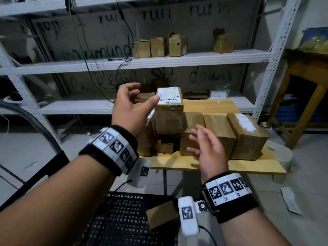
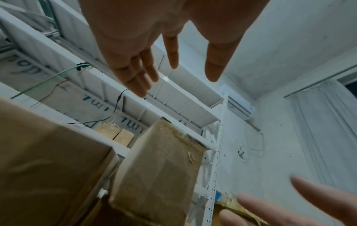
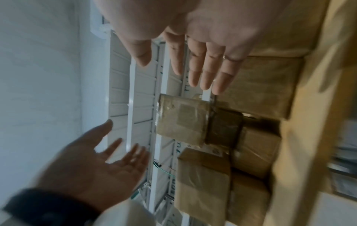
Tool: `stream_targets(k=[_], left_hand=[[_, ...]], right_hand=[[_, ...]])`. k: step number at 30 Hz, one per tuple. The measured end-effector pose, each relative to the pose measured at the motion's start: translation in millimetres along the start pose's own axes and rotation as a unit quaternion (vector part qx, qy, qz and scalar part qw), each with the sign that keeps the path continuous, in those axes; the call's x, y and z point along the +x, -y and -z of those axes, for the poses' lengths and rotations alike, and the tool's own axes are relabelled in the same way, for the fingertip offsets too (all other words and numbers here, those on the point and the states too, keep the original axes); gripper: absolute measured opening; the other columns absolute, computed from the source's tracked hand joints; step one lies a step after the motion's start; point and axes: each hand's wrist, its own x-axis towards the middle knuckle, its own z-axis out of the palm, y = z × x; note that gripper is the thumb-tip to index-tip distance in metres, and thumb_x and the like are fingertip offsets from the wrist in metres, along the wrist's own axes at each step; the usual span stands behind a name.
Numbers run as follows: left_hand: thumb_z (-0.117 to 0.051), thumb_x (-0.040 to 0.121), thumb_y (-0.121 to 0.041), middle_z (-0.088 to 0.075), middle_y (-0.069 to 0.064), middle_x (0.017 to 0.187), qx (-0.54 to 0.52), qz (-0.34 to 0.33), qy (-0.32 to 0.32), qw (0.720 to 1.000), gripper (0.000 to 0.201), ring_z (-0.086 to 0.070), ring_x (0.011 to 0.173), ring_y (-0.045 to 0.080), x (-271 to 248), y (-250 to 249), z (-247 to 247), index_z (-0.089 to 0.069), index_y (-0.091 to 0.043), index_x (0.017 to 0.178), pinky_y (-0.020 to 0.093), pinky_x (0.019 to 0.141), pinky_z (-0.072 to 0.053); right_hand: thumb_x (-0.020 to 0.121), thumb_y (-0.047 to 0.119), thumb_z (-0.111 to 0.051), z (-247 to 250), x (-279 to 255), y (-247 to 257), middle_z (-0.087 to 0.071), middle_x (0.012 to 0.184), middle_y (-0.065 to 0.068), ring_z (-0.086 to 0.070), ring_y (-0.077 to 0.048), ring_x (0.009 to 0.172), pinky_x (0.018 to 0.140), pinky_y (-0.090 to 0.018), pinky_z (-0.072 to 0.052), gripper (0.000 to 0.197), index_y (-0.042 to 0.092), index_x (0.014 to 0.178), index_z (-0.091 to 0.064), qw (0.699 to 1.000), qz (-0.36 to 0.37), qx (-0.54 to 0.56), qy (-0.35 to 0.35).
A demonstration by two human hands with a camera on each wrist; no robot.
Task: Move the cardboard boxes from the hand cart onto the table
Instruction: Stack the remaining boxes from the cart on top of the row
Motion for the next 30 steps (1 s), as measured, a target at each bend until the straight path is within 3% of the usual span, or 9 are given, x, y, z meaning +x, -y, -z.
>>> stream_targets(k=[3,6,8,13,16,20,22,26,30], left_hand=[[-0.079,0.079,-0.061,-0.067,0.003,0.124,-0.005,0.128,0.053,0.990,0.066,-0.065,0.115,0.021,32,-4,-13,-0.063,-0.020,0.129,0.046,0.106,-0.055],[-0.075,0.068,-0.074,-0.071,0.003,0.110,-0.035,0.204,0.100,0.973,0.056,-0.067,0.108,0.026,42,2,-20,-0.069,-0.025,0.096,0.052,0.107,-0.054],[-0.071,0.052,-0.082,-0.070,0.006,0.113,-0.039,0.210,0.104,0.971,0.070,-0.067,0.115,0.032,48,14,-22,-0.067,-0.025,0.092,0.054,0.108,-0.053],[-0.066,0.062,-0.079,-0.076,0.013,0.096,-0.035,0.197,0.107,0.974,0.068,-0.073,0.101,0.035,49,33,-27,-0.071,-0.016,0.087,0.053,0.104,-0.056],[-0.065,0.064,-0.083,-0.083,0.003,0.101,-0.012,0.179,0.109,0.978,0.074,-0.077,0.102,0.029,47,35,-29,-0.080,-0.019,0.098,0.052,0.101,-0.058],[-0.069,0.080,-0.063,-0.082,0.004,0.091,-0.039,0.104,0.065,0.992,0.046,-0.077,0.089,0.026,48,17,-28,-0.081,-0.020,0.090,0.042,0.084,-0.062],[-0.071,0.076,-0.065,-0.081,0.005,0.092,-0.047,0.073,0.053,0.995,0.048,-0.076,0.090,0.028,48,6,-20,-0.080,-0.020,0.089,0.042,0.080,-0.061],[-0.076,0.074,-0.058,-0.080,0.012,0.103,-0.093,0.022,0.021,0.995,0.040,-0.076,0.102,0.035,45,-8,1,-0.075,-0.021,0.089,0.056,0.094,-0.061],[-0.074,0.094,-0.037,-0.078,0.013,0.102,-0.125,0.024,-0.004,0.992,0.022,-0.074,0.093,0.027,45,3,20,-0.070,-0.015,0.094,0.049,0.087,-0.061]], right_hand=[[0.091,0.067,-0.048,-5,7,30,-0.070,0.130,0.011,-0.066,-0.007,0.116,0.104,-0.047,-0.054,0.058,0.031,0.135,-0.062,0.999,0.006,0.038,0.004],[0.081,0.082,-0.041,-16,20,55,-0.069,0.133,0.010,-0.065,-0.006,0.114,0.107,-0.048,-0.051,0.082,0.028,0.138,-0.063,0.999,0.027,0.015,0.014],[0.073,0.089,-0.039,-22,25,60,-0.070,0.124,0.016,-0.063,-0.001,0.107,0.109,-0.048,-0.049,0.094,0.029,0.142,-0.060,0.999,0.014,-0.001,0.032],[0.079,0.081,-0.039,-35,27,41,-0.070,0.077,0.037,-0.061,0.005,0.095,0.106,-0.038,-0.049,0.052,0.043,0.102,-0.067,0.996,-0.035,0.004,0.082],[0.066,0.096,-0.039,-41,28,37,-0.073,0.099,0.026,-0.063,-0.006,0.110,0.113,-0.046,-0.046,0.078,0.041,0.113,-0.069,0.996,-0.032,0.006,0.088],[0.046,0.109,-0.037,-48,28,38,-0.066,0.122,0.022,-0.059,-0.007,0.121,0.115,-0.045,-0.043,0.119,0.039,0.139,-0.061,0.996,0.008,0.023,0.092],[0.051,0.108,-0.035,-52,29,43,-0.066,0.128,0.024,-0.058,-0.005,0.124,0.116,-0.044,-0.041,0.113,0.044,0.141,-0.059,0.995,0.030,0.033,0.093],[0.064,0.104,-0.032,-64,30,49,-0.058,0.147,0.020,-0.050,-0.009,0.139,0.121,-0.051,-0.036,0.091,0.055,0.136,-0.059,0.991,0.064,0.047,0.106],[0.066,0.104,-0.026,-78,27,48,-0.050,0.153,0.023,-0.045,-0.012,0.145,0.123,-0.053,-0.030,0.083,0.064,0.132,-0.057,0.987,0.069,0.042,0.139]])
